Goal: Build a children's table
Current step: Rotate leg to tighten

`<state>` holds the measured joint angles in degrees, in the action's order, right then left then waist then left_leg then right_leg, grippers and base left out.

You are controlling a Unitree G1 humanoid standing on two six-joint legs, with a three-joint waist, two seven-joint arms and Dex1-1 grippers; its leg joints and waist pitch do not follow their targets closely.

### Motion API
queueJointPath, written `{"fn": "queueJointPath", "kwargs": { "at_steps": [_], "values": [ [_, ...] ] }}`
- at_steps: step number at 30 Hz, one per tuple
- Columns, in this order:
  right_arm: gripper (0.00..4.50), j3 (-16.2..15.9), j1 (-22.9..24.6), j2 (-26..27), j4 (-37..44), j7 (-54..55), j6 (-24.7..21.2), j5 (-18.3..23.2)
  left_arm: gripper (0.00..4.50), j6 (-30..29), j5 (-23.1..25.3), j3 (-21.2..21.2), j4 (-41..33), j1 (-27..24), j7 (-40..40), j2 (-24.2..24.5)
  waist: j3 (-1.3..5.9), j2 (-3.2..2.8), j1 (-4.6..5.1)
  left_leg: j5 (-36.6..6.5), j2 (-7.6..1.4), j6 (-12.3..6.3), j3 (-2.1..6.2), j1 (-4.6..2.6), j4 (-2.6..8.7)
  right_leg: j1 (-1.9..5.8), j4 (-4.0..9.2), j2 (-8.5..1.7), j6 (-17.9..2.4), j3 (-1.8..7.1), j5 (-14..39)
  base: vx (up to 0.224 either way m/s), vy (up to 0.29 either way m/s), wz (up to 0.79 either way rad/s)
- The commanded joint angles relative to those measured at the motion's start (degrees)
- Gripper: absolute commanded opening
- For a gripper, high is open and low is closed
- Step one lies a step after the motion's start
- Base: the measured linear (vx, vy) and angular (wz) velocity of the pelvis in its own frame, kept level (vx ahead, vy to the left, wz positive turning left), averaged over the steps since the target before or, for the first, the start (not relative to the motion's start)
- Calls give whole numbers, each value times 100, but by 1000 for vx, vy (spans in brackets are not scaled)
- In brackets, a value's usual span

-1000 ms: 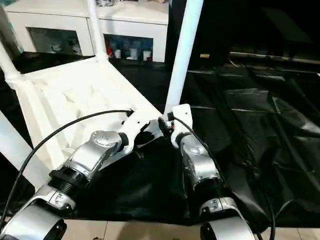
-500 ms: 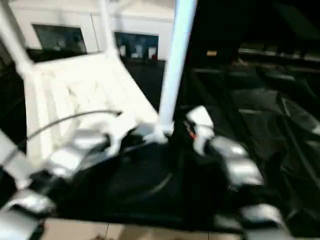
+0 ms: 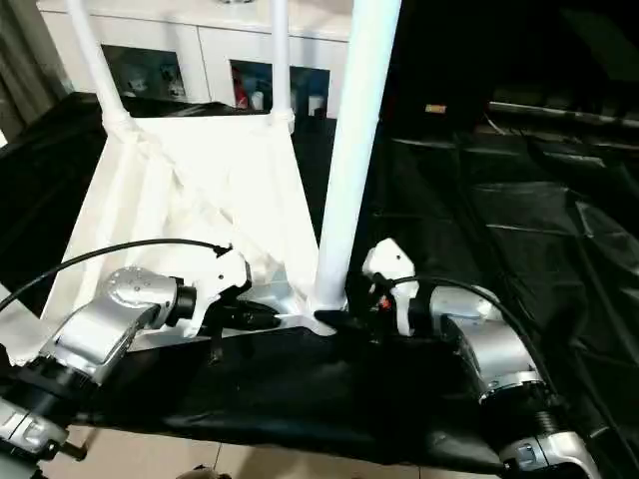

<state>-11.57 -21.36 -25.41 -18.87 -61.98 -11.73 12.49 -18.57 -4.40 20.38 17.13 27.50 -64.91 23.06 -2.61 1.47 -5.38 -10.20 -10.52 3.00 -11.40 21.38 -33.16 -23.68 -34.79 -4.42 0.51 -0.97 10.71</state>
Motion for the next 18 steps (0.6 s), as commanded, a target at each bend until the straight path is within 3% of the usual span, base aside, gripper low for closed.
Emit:
{"fn": "queueJointPath", "kwargs": {
  "at_steps": [1,12,18],
  "values": [
    [372,-20,-49,-9,53,-74,-24,-65,0,28,-244,15,-194,-3,-203,-98,319,67,4,-1133,-245,-271,93,-78,361,256,388,-302,-1230,157,969,0,0,0],
    [286,-49,-89,60,-24,-94,1,-45,0,-32,-223,-2,-236,-32,-182,-98,326,88,-5,-1017,-237,-326,87,-78,336,266,370,-303,-1262,155,892,0,0,0],
    [277,-35,-58,121,-21,-44,12,-41,0,-20,-201,3,-211,-27,-170,-97,326,78,2,-1064,-236,-302,92,-79,334,267,369,-302,-1267,153,941,0,0,0]
  ]
}}
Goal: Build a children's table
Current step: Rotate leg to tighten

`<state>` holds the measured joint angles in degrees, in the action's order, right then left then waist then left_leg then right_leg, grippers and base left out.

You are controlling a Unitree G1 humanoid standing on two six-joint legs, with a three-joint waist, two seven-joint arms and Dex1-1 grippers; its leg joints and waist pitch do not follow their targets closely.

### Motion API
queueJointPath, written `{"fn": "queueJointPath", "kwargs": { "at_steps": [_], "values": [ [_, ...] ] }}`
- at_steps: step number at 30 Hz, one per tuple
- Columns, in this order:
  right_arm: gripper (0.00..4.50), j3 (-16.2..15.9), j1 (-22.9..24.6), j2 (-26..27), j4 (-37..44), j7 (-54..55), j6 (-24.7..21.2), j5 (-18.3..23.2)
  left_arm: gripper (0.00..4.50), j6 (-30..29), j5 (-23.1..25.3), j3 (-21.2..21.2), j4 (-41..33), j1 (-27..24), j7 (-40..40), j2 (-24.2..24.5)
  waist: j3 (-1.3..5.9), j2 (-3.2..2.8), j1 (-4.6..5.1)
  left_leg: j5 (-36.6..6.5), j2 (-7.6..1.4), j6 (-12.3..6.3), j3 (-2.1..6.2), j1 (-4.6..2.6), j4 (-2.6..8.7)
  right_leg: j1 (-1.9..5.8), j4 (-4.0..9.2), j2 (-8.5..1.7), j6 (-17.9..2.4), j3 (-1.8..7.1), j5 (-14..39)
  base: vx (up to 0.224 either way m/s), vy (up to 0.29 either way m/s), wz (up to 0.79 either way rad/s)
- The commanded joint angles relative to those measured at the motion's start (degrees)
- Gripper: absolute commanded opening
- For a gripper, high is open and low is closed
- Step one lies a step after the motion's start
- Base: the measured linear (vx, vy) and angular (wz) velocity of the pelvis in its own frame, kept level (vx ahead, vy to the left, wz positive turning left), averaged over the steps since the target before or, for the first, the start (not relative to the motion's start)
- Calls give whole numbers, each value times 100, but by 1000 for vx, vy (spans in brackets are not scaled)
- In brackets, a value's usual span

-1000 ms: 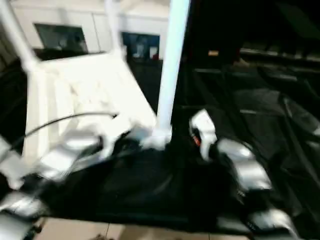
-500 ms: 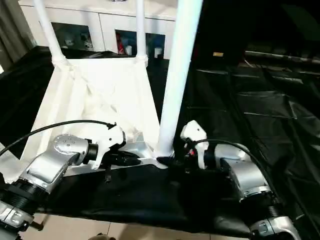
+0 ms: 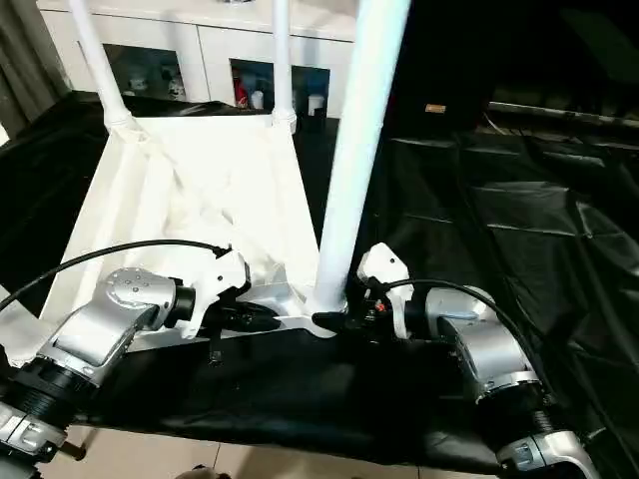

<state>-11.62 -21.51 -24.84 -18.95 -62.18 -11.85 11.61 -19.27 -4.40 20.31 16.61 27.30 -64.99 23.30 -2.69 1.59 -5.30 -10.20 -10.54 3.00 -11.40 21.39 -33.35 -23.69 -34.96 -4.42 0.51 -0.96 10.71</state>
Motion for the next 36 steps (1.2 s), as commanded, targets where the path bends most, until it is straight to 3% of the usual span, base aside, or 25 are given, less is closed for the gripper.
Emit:
{"fn": "queueJointPath", "kwargs": {
  "at_steps": [1,2,4,5,6,7,8,9,10,12,15,20,22,29,30,32,33,36],
  "values": [
    [277,-13,-38,112,-58,110,28,6,0,43,-158,-4,-105,8,-64,-149,331,62,-4,-1085,-235,-287,93,-80,355,265,387,-299,-1260,153,970,0,0,0],
    [276,-2,-36,145,-92,208,29,-25,0,37,-127,-16,-68,18,9,-170,325,60,5,-1134,-233,-257,95,-76,360,261,394,-300,-1250,152,1044,0,0,0],
    [275,126,-129,426,-615,1057,176,-292,0,125,140,-216,419,204,903,-459,299,58,40,-1341,-231,-116,102,-85,378,235,436,-303,-1191,150,1382,0,0,0],
    [275,126,-129,426,-615,1057,176,-292,0,125,140,-216,419,204,903,-459,294,64,56,-1436,-223,-75,102,-92,387,228,457,-301,-1151,146,1562,0,0,0],
    [275,195,-165,535,-802,1360,226,-351,0,136,208,-257,543,254,1129,-533,293,77,64,-1566,-215,8,131,-75,405,264,473,-319,-1023,138,1905,0,0,0],
    [275,433,-273,859,-1278,2238,295,-429,0,133,361,-382,863,392,1765,-750,293,75,100,-1605,-223,58,123,-93,403,206,490,-327,-975,154,2006,0,0,0],
    [275,433,-273,859,-1278,2238,295,-429,0,133,361,-382,863,392,1765,-750,287,76,109,-1676,-212,97,127,-113,400,200,506,-315,-963,147,2090,0,0,0],
    [275,710,-389,1168,-1614,3126,287,-429,0,61,409,-537,1075,493,2340,-978,276,68,118,-1773,-201,120,138,-106,409,197,516,-315,-920,143,2236,0,0,0],
    [274,958,-481,1429,-1837,3811,231,-375,0,4,422,-683,1246,577,2818,-1181,307,75,186,-1789,-199,211,157,-104,414,203,508,-329,-880,141,2309,0,0,0],
    [274,1125,-550,1622,-1973,4319,216,-345,0,-35,424,-785,1363,638,3159,-1338,315,79,196,-1700,-198,171,153,-99,408,207,509,-317,-874,146,2118,0,0,0],
    [274,1131,-661,1871,-2143,5041,259,-526,0,27,511,-896,1591,736,3768,-1591,340,70,176,-1424,-186,-8,110,-84,375,216,466,-286,-1011,156,1368,0,0,0],
    [274,928,-693,2061,-2200,4883,555,-675,0,189,617,-902,1754,776,3997,-1772,354,88,133,-1209,-180,-163,102,-59,359,261,442,-299,-1018,147,1097,0,0,0],
    [344,1022,-721,2106,-2255,4760,781,-565,0,275,619,-875,1806,782,3903,-1768,348,87,126,-1211,-187,-189,104,-55,364,265,440,-302,-1027,146,1091,0,0,0],
    [389,1107,-835,1995,-2152,4516,1125,-396,0,433,605,-756,1867,779,3633,-1637,323,88,201,-1590,-195,-103,126,-60,398,239,492,-299,-918,138,1621,0,0,0],
    [398,1071,-825,1947,-2095,4373,1092,-385,0,455,603,-741,1862,773,3574,-1613,325,88,201,-1577,-194,-110,122,-62,393,238,490,-299,-929,141,1603,0,0,0],
    [398,700,-565,1341,-1354,2920,829,-265,0,546,598,-606,1779,698,3022,-1338,334,105,164,-1424,-198,-251,120,-37,375,274,474,-294,-944,144,1364,0,0,0],
    [398,611,-467,1158,-1131,2536,768,-209,0,550,588,-549,1738,666,2807,-1241,335,80,150,-1366,-198,-310,122,-36,367,287,463,-286,-946,146,1239,0,0,0],
    [398,516,-360,939,-923,2189,758,-195,0,556,596,-465,1686,626,2562,-1116,339,88,108,-1106,-213,-437,105,-27,345,284,416,-299,-1108,143,795,0,0,0]
  ]
}}
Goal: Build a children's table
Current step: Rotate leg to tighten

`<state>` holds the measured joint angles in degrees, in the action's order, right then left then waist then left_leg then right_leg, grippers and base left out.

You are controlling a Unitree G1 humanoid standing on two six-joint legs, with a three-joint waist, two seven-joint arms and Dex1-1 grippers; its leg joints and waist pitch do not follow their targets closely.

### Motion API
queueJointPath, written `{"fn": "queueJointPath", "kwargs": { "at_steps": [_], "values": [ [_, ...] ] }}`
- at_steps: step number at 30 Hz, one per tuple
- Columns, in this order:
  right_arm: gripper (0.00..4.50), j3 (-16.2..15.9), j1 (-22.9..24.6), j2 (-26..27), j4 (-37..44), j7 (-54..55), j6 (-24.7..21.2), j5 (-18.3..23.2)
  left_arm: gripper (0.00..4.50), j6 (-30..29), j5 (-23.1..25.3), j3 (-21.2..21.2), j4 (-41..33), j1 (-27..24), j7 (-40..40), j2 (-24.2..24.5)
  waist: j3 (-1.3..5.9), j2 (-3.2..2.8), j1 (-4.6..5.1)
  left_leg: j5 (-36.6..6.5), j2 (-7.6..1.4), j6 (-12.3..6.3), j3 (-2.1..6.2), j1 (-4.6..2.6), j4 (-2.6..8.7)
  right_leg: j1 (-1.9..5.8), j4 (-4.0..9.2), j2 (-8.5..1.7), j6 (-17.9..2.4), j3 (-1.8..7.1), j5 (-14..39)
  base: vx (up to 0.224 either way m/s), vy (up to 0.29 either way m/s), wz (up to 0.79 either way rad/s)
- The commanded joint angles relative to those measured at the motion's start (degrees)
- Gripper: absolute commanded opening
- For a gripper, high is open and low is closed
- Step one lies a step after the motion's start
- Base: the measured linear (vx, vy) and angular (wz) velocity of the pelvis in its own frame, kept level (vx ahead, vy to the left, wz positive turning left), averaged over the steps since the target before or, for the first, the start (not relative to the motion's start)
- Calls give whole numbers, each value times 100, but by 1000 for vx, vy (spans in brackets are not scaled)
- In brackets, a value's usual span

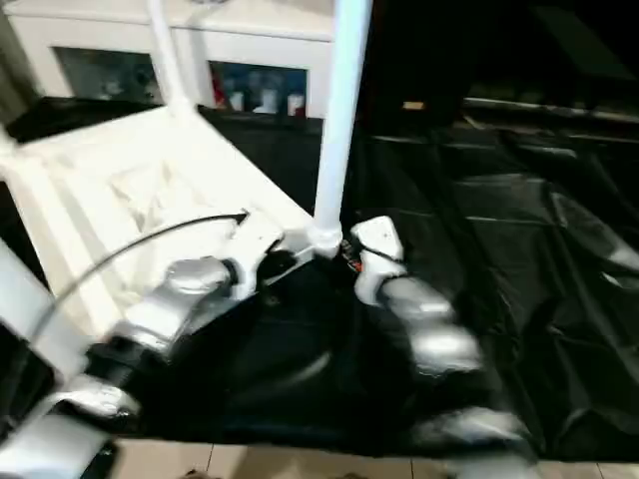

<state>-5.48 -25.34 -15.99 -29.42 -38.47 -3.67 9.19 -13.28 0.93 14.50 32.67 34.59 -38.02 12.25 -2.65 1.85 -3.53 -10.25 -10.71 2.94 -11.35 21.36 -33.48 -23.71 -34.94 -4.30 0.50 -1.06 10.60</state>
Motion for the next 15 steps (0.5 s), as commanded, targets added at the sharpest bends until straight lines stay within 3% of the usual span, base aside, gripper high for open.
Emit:
{"fn": "queueJointPath", "kwargs": {
  "at_steps": [1,4,9,15],
  "values": [
    [398,-143,143,-255,314,-602,-78,63,0,-84,2,251,-70,-196,-680,207,334,24,-65,-1129,-198,-399,103,-38,361,274,412,-314,-1170,147,870,0,0,0],
    [398,-158,232,-511,464,-924,-93,99,0,-115,-86,364,-249,-288,-1204,423,322,24,-72,-1292,-219,-295,93,-60,371,259,418,-305,-1289,148,1003,0,0,0],
    [398,-225,460,-971,976,-1492,-393,232,0,-20,-407,756,-994,-559,-2800,1145,301,17,-142,-1412,-244,-212,94,-95,405,245,422,-307,-1243,166,1148,0,0,0],
    [398,-342,585,-999,1172,-1681,-453,174,0,104,-285,725,-1008,-537,-2890,1313,268,-9,-192,-1856,-257,33,105,-137,450,191,469,-315,-1108,171,1657,0,0,0]
  ]
}}
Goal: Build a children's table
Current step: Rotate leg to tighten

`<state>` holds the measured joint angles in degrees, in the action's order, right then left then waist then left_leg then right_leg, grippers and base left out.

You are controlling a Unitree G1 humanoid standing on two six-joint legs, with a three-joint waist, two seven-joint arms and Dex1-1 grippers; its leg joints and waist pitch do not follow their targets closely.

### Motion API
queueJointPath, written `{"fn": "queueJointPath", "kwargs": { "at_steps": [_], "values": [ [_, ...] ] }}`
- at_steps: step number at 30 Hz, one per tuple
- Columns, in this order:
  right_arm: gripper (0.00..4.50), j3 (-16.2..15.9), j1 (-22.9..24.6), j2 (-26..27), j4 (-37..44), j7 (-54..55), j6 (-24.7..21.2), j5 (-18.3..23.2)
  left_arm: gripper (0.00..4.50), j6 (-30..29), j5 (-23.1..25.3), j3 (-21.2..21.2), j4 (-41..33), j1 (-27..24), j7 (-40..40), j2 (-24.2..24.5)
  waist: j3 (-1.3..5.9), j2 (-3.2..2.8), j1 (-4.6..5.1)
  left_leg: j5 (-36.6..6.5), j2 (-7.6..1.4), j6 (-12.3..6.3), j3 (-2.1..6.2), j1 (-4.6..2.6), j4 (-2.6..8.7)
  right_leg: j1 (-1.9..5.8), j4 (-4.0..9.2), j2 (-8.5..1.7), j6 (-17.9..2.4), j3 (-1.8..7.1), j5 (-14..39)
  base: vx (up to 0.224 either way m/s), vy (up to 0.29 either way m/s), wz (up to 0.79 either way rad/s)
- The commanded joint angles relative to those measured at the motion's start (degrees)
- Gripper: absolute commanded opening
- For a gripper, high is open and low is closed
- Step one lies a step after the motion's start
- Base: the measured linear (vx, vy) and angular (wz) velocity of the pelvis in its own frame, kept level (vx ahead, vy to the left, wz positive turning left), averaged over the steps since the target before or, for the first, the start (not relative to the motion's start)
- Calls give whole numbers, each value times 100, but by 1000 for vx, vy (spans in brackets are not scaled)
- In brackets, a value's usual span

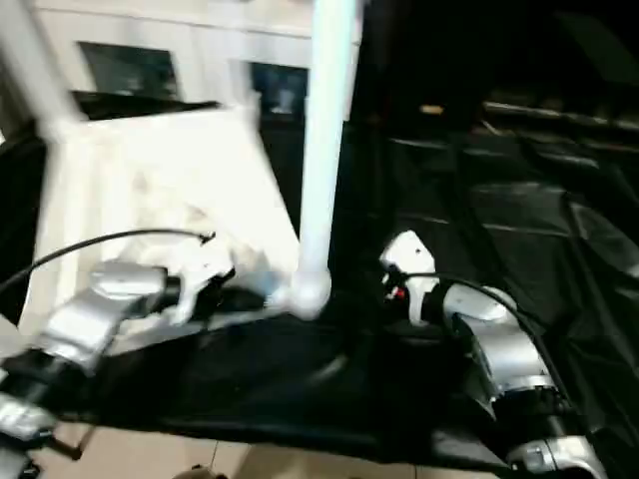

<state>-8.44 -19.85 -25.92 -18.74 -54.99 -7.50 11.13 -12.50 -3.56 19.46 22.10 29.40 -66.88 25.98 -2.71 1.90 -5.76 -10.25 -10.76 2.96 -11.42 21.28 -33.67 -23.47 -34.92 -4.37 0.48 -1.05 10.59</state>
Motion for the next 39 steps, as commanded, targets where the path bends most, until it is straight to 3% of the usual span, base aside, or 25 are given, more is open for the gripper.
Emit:
{"fn": "queueJointPath", "kwargs": {
  "at_steps": [1,6,8,9,13,20,28,31,39],
  "values": [
    [398,-77,37,3,125,-32,-92,-21,0,24,238,183,160,43,187,-89,277,1,34,-1916,-244,66,121,-128,474,178,474,-315,-1064,166,1755,0,0,0],
    [405,-122,38,17,201,-89,-163,-16,57,-183,281,105,263,129,404,-124,281,13,35,-1943,-236,82,133,-119,472,179,495,-335,-946,176,1970,0,0,0],
    [405,-126,38,18,214,-94,-170,-22,70,-196,299,97,250,124,425,-118,291,20,54,-1792,-232,60,133,-101,467,193,472,-323,-979,174,1744,0,0,0],
    [405,-126,32,18,221,-107,-176,-26,70,-137,350,89,269,117,468,-110,301,45,61,-1705,-230,14,126,-98,454,203,460,-326,-1008,175,1655,0,0,0],
    [405,-135,11,7,219,-132,-182,-18,70,-219,368,84,294,101,465,-75,298,34,63,-1624,-228,-32,117,-96,446,201,460,-325,-1046,172,1607,0,0,0],
    [405,-195,45,-3,363,-332,-260,83,9,-404,269,48,248,79,376,-94,283,42,78,-1752,-229,-15,130,-91,463,199,479,-322,-971,170,1877,0,0,0],
    [405,-378,-110,296,107,-105,-4,-169,9,-250,229,128,76,25,201,-138,295,20,82,-1697,-232,17,122,-103,459,182,466,-326,-1042,172,1703,0,0,0],
    [405,-494,-267,412,-152,-28,157,-382,9,-297,235,179,-9,4,167,-172,298,51,83,-1672,-232,24,119,-98,454,188,460,-328,-1058,170,1677,0,0,0],
    [405,-496,-439,521,-368,60,233,-402,9,-311,239,193,-105,-61,133,-160,310,36,60,-1392,-231,-49,105,-96,437,215,403,-317,-1180,169,1184,0,0,0]
  ]
}}
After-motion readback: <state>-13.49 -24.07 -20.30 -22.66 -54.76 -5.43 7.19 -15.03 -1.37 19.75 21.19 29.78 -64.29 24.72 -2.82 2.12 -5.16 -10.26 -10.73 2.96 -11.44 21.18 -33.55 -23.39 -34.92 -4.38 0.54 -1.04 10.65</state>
